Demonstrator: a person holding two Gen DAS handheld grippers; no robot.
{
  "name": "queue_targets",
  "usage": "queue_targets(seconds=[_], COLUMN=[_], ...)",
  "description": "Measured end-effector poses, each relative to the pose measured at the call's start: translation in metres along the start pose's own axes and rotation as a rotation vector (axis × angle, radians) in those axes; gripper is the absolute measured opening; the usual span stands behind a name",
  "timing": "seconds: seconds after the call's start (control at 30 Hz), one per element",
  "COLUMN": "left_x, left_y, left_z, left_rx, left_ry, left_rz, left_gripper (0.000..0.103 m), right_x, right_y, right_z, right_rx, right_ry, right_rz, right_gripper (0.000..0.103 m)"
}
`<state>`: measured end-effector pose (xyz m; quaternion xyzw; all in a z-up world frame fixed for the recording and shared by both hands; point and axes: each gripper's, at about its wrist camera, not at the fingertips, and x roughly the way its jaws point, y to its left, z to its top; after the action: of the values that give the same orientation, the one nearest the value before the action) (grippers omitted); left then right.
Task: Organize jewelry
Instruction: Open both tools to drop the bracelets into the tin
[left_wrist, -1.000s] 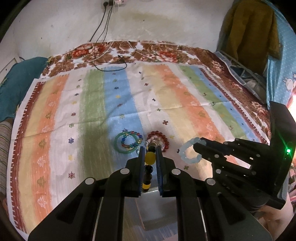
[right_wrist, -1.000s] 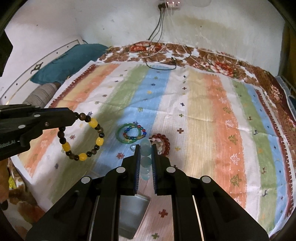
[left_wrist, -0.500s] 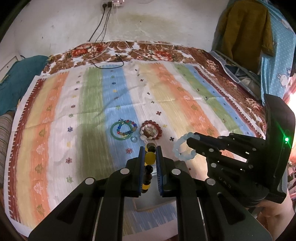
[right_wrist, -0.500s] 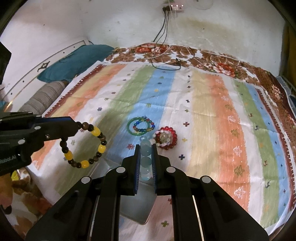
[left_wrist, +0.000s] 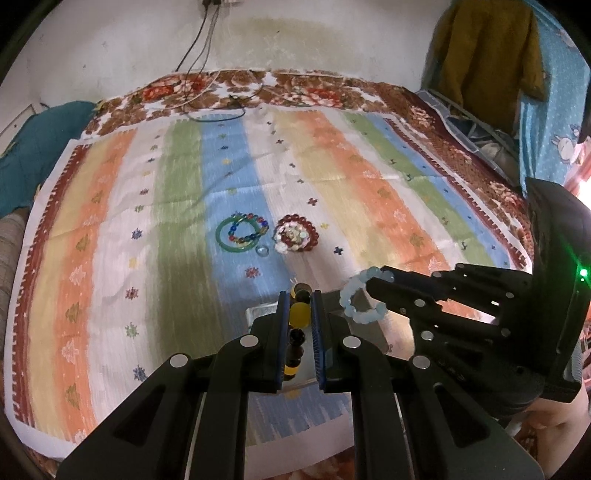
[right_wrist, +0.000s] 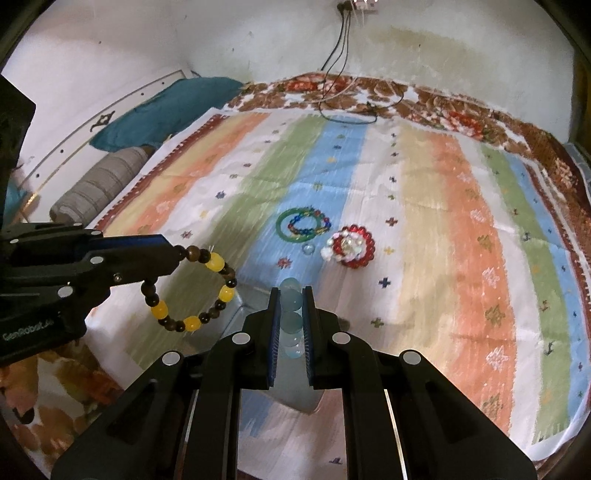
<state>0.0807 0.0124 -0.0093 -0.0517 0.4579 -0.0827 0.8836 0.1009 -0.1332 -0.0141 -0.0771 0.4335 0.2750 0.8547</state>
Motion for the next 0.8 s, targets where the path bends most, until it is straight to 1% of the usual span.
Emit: queue_targets(seconds=[0.07,0.13,0.17,0.2,0.27,0.37,0.43,0.47,0.53,0.6,0.67,0.77,0.8], left_x=[0.005,0.007,0.009,0.009,0.011,0.017,0.024,0.027,0.032,0.038,0.044,0.055,0.061], left_y=[0.004,0.012,0.017,0.021,0.027,0.038,0.043,0.044,0.044,0.043,0.042,0.048,0.051], left_z=[0.000,0.002,0.003,0.005,0.007,0.016,0.023,0.027,0.032,0.036,0.040,0.046,0.049], left_rx=[-0.015,-0.041,-0.057,-0.071,-0.088,-0.111,-0.119,-0.119,-0.111,-0.094,-0.080,-0.088,-0.099], left_ry=[0.020,0.027,0.028,0.027,0.023,0.024,0.028,0.028,0.027,0.031,0.039,0.059,0.071], left_rz=[0.016,0.040,0.051,0.062,0.083,0.120,0.133,0.143,0.152,0.153,0.152,0.166,0.164], left_gripper=[0.012,0.013,0.017,0.020,0.032,0.040,0.045,0.046,0.049,0.051,0.055,0.055,0.055], right_x=[0.005,0.006,0.005,0.004,0.005,0.009,0.014,0.017,0.023,0.029,0.036,0.042,0.044], right_y=[-0.001,-0.002,-0.003,-0.005,-0.011,-0.022,-0.030,-0.035,-0.043,-0.048,-0.050,-0.050,-0.051], right_z=[-0.001,-0.001,0.000,0.001,0.004,0.010,0.015,0.018,0.024,0.029,0.034,0.037,0.038], right_rx=[0.007,0.007,0.007,0.009,0.021,0.032,0.042,0.052,0.078,0.095,0.093,0.092,0.095], right_ry=[0.031,0.034,0.027,0.021,0.019,0.026,0.031,0.034,0.039,0.045,0.052,0.061,0.064], right_rz=[0.008,-0.003,-0.014,-0.020,-0.028,-0.045,-0.056,-0.057,-0.052,-0.044,-0.048,-0.050,-0.048], right_gripper=[0.014,0.030,0.041,0.042,0.042,0.045,0.049,0.053,0.054,0.059,0.061,0.067,0.067])
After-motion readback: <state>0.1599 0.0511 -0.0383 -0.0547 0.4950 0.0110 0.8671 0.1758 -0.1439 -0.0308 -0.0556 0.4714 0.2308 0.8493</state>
